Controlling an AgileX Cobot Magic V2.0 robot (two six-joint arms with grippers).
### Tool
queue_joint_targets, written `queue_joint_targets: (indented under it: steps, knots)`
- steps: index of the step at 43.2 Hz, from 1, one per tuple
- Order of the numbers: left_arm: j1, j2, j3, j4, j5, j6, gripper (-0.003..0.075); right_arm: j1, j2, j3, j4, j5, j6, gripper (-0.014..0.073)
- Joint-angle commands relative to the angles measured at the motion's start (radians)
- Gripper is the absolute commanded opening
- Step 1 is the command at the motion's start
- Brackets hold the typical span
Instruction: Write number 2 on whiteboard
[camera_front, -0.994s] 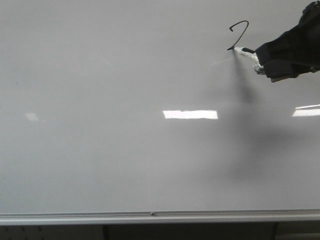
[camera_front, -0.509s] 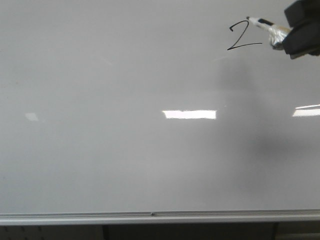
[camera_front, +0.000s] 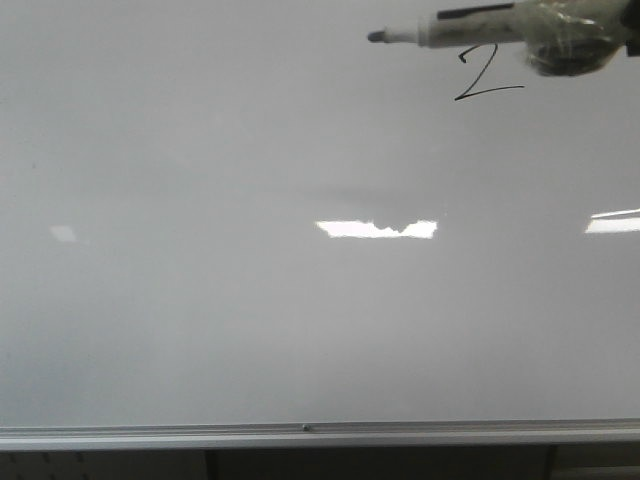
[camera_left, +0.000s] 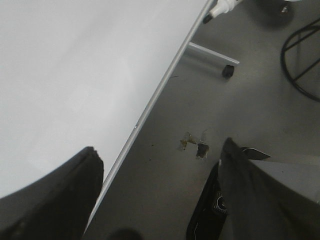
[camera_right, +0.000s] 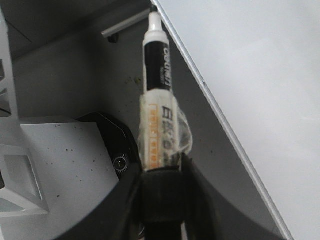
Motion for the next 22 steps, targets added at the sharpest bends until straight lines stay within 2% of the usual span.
queue_joint_targets:
  steps: [1,13,22]
  knots:
    - [-0.065,0.021,-0.049,-0.064,-0.025,0.037,0.048,0.003,-0.018,-0.032,0.118,0.061,-0.088,-0.0067]
    - [-0.281,0.149,-0.167,-0.064,-0.052,0.058,0.048,0.003,-0.018,-0.032,0.145,0.115,-0.109,-0.0067]
    - [-0.34,0.268,-0.28,-0.032,-0.052,0.058,0.048,0.003,-0.018,-0.032,0.145,0.115,-0.109,-0.0067]
